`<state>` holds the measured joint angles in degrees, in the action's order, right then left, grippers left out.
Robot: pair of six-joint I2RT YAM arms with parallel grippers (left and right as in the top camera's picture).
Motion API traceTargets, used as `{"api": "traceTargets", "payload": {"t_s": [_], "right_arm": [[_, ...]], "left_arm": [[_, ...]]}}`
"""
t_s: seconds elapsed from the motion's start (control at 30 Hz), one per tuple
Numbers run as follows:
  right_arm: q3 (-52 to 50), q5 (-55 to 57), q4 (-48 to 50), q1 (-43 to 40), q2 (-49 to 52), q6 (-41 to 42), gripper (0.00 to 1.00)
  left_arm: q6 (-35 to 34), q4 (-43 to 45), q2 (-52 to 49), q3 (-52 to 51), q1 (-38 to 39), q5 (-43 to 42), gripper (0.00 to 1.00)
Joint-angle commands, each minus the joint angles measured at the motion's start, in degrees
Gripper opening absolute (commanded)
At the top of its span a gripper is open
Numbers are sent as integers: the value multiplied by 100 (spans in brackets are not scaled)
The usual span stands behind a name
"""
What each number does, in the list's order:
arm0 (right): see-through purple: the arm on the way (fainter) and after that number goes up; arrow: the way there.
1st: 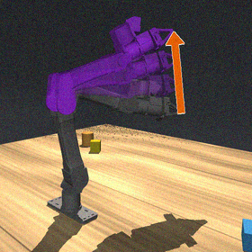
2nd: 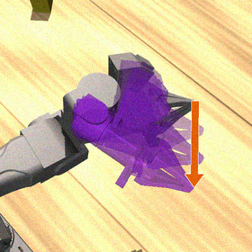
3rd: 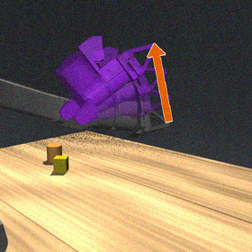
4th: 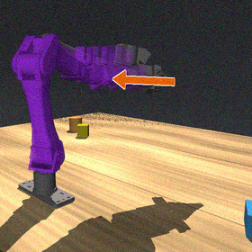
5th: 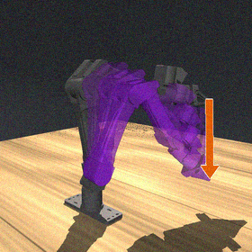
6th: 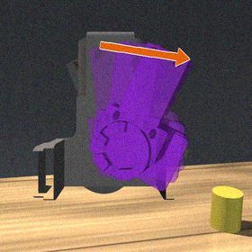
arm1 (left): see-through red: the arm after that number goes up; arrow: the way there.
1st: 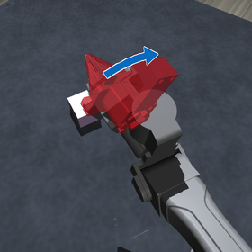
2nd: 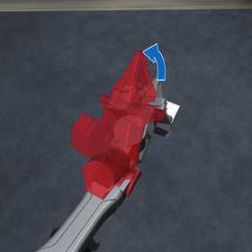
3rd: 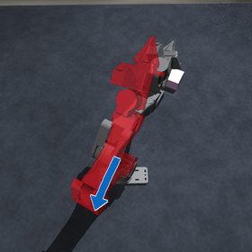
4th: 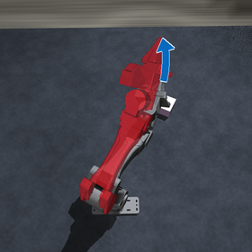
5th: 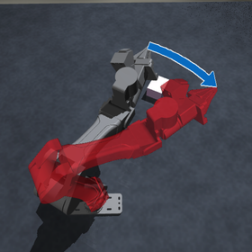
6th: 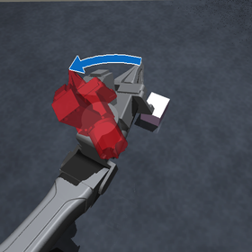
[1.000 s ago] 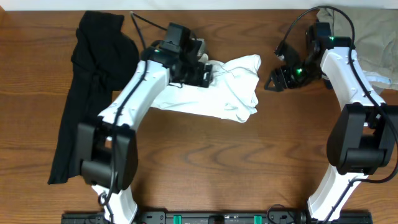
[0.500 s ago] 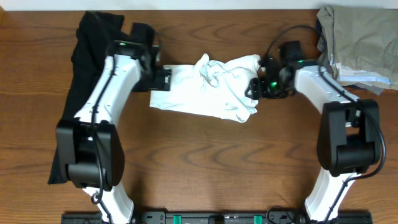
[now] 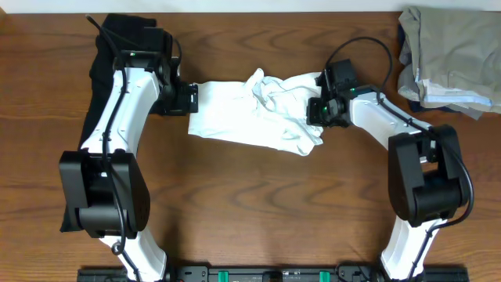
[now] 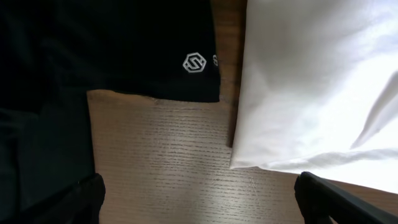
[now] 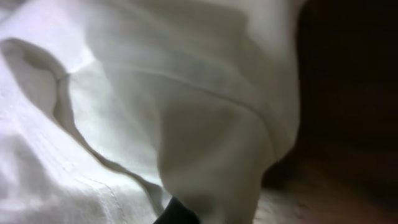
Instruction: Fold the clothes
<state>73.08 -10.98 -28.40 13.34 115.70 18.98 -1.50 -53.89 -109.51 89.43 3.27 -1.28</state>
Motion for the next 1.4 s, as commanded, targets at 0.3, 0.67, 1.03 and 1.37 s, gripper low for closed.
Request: {"api": "traceTargets", "payload": {"t_s": [0.3, 0.67, 1.03, 1.37], "right_arm": [[-66, -1126, -525, -1987, -966, -1054, 1], [-11, -1434, -601, -1154, -2057, -1521, 1], [-11, -164, 1075, 1174, -1731, -1130, 1], [-11, 28, 1755, 1735, -662, -1132, 1]], "left_arm": [[17, -442, 33, 81, -378, 348, 98], [17, -468, 33, 81, -651, 345, 98], [15, -372, 22, 63, -651, 326, 98], [15, -280, 20, 4, -647, 275, 98]]}}
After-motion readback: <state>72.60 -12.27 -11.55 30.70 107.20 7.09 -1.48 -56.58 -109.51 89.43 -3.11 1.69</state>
